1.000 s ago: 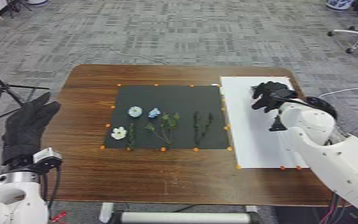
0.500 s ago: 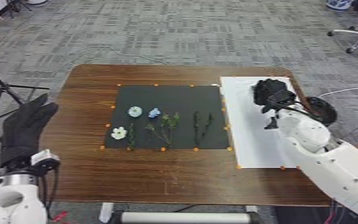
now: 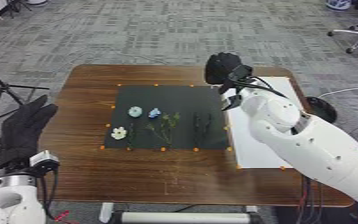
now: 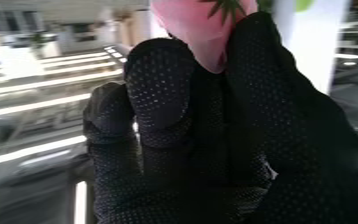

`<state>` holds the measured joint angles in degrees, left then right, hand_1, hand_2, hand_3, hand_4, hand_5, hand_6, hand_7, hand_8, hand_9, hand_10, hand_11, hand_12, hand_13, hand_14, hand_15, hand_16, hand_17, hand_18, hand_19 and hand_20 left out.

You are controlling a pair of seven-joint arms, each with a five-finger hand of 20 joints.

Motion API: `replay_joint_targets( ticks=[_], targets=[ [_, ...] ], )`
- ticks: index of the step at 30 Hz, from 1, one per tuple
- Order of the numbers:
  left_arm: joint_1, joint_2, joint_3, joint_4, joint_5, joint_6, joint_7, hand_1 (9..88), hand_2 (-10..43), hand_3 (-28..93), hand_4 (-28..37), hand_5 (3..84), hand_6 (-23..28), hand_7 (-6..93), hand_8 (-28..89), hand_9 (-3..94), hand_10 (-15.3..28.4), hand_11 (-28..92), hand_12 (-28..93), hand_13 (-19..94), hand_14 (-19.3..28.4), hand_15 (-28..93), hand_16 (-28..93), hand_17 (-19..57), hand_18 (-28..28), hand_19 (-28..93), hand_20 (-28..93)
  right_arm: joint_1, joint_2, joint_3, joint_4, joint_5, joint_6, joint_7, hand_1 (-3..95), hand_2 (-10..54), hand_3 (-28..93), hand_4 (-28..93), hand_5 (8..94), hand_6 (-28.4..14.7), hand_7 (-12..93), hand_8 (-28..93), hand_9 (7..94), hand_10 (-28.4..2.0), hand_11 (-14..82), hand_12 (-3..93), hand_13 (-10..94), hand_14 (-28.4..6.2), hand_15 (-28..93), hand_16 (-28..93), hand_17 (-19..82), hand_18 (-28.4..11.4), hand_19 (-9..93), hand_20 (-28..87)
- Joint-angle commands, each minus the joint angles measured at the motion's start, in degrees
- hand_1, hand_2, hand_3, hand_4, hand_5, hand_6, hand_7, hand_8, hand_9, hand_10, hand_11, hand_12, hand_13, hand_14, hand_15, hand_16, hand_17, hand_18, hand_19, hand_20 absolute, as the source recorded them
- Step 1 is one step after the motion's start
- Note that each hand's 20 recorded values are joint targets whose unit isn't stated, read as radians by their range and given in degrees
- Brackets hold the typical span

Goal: Arrange flowers

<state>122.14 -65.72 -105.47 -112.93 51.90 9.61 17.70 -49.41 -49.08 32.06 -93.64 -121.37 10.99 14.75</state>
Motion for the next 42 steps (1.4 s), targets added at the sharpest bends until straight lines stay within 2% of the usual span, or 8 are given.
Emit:
replay_joint_targets(
  ticks=[1, 4, 8, 12, 24, 35, 41, 42],
  targets=[
    [-1.0, 0.25, 0.82, -0.27, 0.11, 0.57, -0.51, 23.1, 9.8, 68, -28.3, 48.2, 5.2, 9.8, -7, 50.6, 15.5, 20, 9, 40, 16.4, 15, -3, 11.0, 10.1, 8, 18, 1.8, -13.5, -5.2, 3.9, -3.0, -4.0, -2.7, 61.4, -9.5, 58, -17, 79.1, 0.6, 20, 5, 85.7, -12.3, 6.8, 31.9, 77, -8.8, 55, 35, 40, -21.6, 77, 60],
    [-1.8, 0.49, 1.3, 0.12, 0.08, 0.86, -0.87, 23.0, 9.9, 68, -28.3, 48.2, 5.2, 9.8, -7, 50.6, 15.5, 20, 9, 40, 16.4, 15, -3, 11.0, 10.1, 8, 18, 1.1, -16.3, -5.1, 6.2, -4.6, -5.1, -3.7, 61.3, -9.5, 58, -17, 79.1, 0.7, 20, 5, 85.7, -12.3, 6.8, 31.8, 77, -8.8, 55, 35, 40, -21.6, 77, 60],
    [-2.8, 0.68, 1.89, 0.62, 0.23, 0.44, -0.97, 22.9, 9.9, 68, -28.3, 48.3, 5.2, 9.8, -7, 50.5, 15.5, 20, 9, 40, 16.5, 15, -3, 10.5, 10.5, 8, 18, 0.0, -17.6, -5.1, 8.1, -6.2, -5.2, -3.2, 61.2, -9.5, 58, -17, 79.3, 0.9, 19, 4, 85.8, -12.1, 6.4, 31.1, 76, -8.8, 54, 35, 39, -21.2, 77, 60],
    [-2.4, 0.58, 1.54, 0.52, -0.02, 0.39, -0.92, 23.0, 9.8, 68, -28.3, 48.2, 5.2, 9.9, -7, 50.6, 15.5, 20, 9, 40, 16.6, 15, -2, 10.0, 10.8, 9, 17, -1.3, -18.6, -4.2, 9.9, -7.4, -6.0, -2.8, 61.0, -9.5, 58, -17, 79.6, 1.3, 19, 4, 86.0, -11.8, 6.2, 30.0, 76, -9.0, 53, 35, 39, -21.1, 76, 59],
    [-3.3, 0.79, 2.49, 1.16, 0.17, -0.49, -1.46, 22.8, 9.8, 68, -28.3, 48.2, 5.1, 9.9, -7, 50.5, 15.5, 20, 9, 40, 16.8, 16, -2, 8.7, 12.2, 10, 17, -4.4, -20.0, -0.7, 14.7, -11.7, -6.5, -2.7, 60.2, -9.5, 58, -17, 79.1, 1.8, 19, 4, 85.0, -10.9, 5.4, 28.0, 75, -9.2, 51, 34, 38, -21.1, 75, 59],
    [-3.2, 0.62, 2.39, 1.34, 0.26, -1.53, -1.39, 22.6, 9.6, 68, -28.3, 48.1, 5.1, 9.8, -7, 50.5, 15.6, 20, 9, 40, 16.9, 16, -2, 8.6, 12.2, 10, 17, -4.3, -19.8, -0.4, 14.6, -11.2, -7.5, -2.7, 57.5, -9.5, 58, -16, 78.1, 1.8, 19, 3, 82.5, -11.2, 7.7, 26.1, 75, -9.4, 51, 35, 38, -21.3, 74, 59],
    [-2.9, 0.48, 2.09, 1.28, 0.3, -1.91, -1.22, 22.6, 9.5, 68, -28.3, 48.1, 5.1, 9.9, -7, 50.4, 15.5, 20, 9, 40, 17.0, 16, -2, 8.5, 12.3, 10, 17, -4.1, -19.4, 0.0, 13.8, -10.4, -9.1, -2.2, 53.2, -9.5, 58, -15, 73.4, 0.4, 18, 4, 75.4, -12.7, 15.2, 17.3, 73, -10.0, 52, 34, 36, -21.4, 75, 59],
    [-2.5, 0.15, 1.54, 1.3, 0.3, -2.61, -1.09, 22.6, 9.5, 68, -28.3, 48.0, 5.0, 9.9, -7, 50.4, 15.5, 20, 9, 40, 16.9, 16, -2, 8.4, 12.3, 10, 17, -4.2, -19.3, 0.2, 13.6, -10.4, -9.4, -2.2, 52.3, -9.5, 58, -15, 72.5, 0.1, 17, 4, 74.6, -13.1, 15.4, 16.7, 72, -10.2, 52, 34, 36, -21.6, 75, 59]
  ],
)
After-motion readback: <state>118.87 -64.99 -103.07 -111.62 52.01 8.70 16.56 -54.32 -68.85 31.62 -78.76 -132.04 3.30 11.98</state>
